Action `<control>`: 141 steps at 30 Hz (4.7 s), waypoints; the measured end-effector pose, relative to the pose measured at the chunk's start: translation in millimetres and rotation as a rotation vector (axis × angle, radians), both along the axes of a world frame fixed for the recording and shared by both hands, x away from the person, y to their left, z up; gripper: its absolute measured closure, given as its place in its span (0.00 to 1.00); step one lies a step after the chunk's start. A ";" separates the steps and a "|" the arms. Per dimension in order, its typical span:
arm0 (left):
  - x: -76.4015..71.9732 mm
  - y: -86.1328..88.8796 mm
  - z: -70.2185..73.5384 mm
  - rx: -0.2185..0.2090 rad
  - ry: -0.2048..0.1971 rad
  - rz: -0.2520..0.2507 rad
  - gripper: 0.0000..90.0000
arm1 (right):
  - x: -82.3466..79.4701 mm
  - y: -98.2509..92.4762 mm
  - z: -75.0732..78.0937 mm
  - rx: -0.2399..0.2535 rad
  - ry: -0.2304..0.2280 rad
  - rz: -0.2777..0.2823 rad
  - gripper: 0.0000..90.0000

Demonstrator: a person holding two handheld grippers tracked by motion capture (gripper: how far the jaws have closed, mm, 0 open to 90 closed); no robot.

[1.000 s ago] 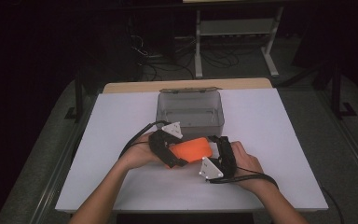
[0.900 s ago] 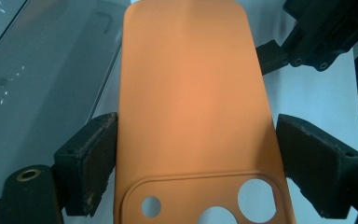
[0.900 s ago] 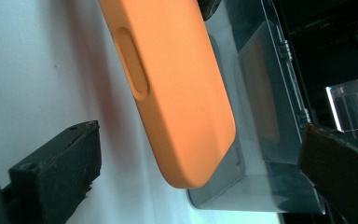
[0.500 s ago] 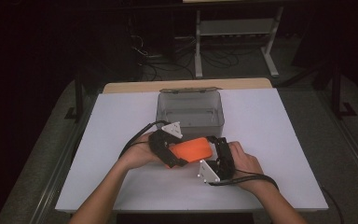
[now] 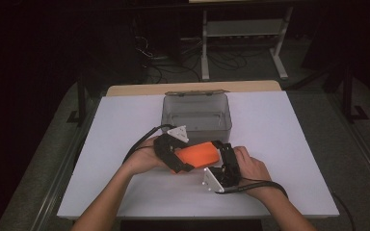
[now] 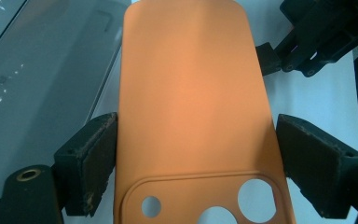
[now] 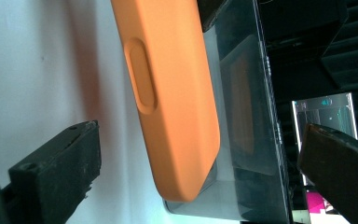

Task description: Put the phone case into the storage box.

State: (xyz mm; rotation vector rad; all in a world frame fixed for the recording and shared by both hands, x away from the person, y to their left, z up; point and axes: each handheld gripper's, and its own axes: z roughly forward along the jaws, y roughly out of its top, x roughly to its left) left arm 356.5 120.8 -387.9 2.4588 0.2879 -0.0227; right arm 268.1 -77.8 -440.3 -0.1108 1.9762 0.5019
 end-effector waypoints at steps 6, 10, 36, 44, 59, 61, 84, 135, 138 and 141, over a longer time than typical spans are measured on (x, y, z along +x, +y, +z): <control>0.2 0.4 0.3 -0.002 0.000 0.002 0.17 | -0.2 2.3 0.3 -0.004 -0.009 0.003 0.00; 0.4 0.5 0.0 -0.002 0.003 0.004 0.17 | -0.8 7.5 1.3 0.001 -0.016 0.006 0.00; 1.9 3.5 1.3 -0.002 0.004 0.019 0.17 | -3.1 38.6 1.3 -0.059 -0.130 0.034 0.00; 2.4 4.0 1.7 -0.002 0.000 0.026 0.17 | -2.6 39.4 -1.9 -0.069 -0.175 0.017 0.00; 3.3 4.0 1.6 -0.001 -0.001 0.036 0.17 | -6.0 40.7 -5.2 -0.089 -0.201 0.020 0.03; 3.1 4.2 1.8 -0.002 -0.002 0.042 0.17 | -6.6 40.8 -5.1 -0.091 -0.201 0.021 0.04; 3.8 4.9 2.2 0.004 -0.001 0.050 0.17 | -12.5 42.9 -7.4 -0.138 -0.158 0.034 0.34; 4.3 5.3 2.3 0.003 0.013 0.058 0.17 | -17.5 49.9 -9.3 -0.169 -0.146 0.042 0.76; 4.6 5.6 2.5 -0.001 0.017 0.059 0.17 | -17.6 49.8 -9.4 -0.171 -0.149 0.042 0.77; 4.8 5.8 2.6 -0.002 0.021 0.059 0.17 | -17.8 49.9 -9.6 -0.175 -0.154 0.044 0.78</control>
